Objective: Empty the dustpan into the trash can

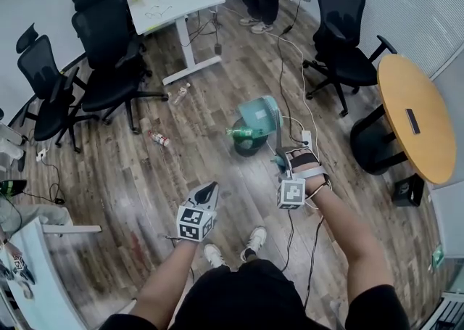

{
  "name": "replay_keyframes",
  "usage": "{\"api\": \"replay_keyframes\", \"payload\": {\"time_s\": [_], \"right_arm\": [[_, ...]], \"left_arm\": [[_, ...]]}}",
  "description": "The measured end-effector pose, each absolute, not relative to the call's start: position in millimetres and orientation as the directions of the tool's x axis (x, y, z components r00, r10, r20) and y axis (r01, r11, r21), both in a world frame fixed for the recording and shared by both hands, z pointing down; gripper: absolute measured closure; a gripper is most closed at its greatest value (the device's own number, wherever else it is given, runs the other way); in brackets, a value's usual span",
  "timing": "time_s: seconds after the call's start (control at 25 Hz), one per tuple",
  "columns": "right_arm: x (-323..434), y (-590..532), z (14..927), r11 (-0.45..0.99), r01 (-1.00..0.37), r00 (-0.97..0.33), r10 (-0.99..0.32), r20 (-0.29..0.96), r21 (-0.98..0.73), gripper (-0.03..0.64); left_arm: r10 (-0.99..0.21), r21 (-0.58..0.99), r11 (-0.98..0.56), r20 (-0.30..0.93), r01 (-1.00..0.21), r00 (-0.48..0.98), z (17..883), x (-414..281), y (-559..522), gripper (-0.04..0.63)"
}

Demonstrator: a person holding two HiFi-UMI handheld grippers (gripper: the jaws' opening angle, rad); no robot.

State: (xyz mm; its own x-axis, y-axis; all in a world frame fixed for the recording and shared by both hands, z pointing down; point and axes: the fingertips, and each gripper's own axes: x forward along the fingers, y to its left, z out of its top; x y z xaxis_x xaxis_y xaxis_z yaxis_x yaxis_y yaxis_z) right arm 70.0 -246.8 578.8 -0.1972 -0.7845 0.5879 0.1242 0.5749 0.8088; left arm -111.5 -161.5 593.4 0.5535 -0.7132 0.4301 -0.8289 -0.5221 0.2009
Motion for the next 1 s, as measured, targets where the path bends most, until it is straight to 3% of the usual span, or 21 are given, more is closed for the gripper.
{"api": "replay_keyframes", "payload": {"time_s": [0.36,0.88,1.0], "right_arm": [[66,-239,585,0.515,0.326,-0.222,-0.773,0.594,0.793,0.499],[84,-250,559,0.505,0.243,-0.200,-0.809,0.552,0.828,0.499],[95,-252,546,0.518,0.130,-0.177,-0.827,0.534,0.845,0.499]], "left_arm": [[-0.703,0.199,-0.533,0.437,-0.822,0.562,598,-104,-159,0.572],[-0.683,0.210,-0.542,0.455,-0.814,0.572,601,-95,-142,0.572],[-0.685,0.203,-0.548,0.449,-0.812,0.574,598,-92,-145,0.572]]}}
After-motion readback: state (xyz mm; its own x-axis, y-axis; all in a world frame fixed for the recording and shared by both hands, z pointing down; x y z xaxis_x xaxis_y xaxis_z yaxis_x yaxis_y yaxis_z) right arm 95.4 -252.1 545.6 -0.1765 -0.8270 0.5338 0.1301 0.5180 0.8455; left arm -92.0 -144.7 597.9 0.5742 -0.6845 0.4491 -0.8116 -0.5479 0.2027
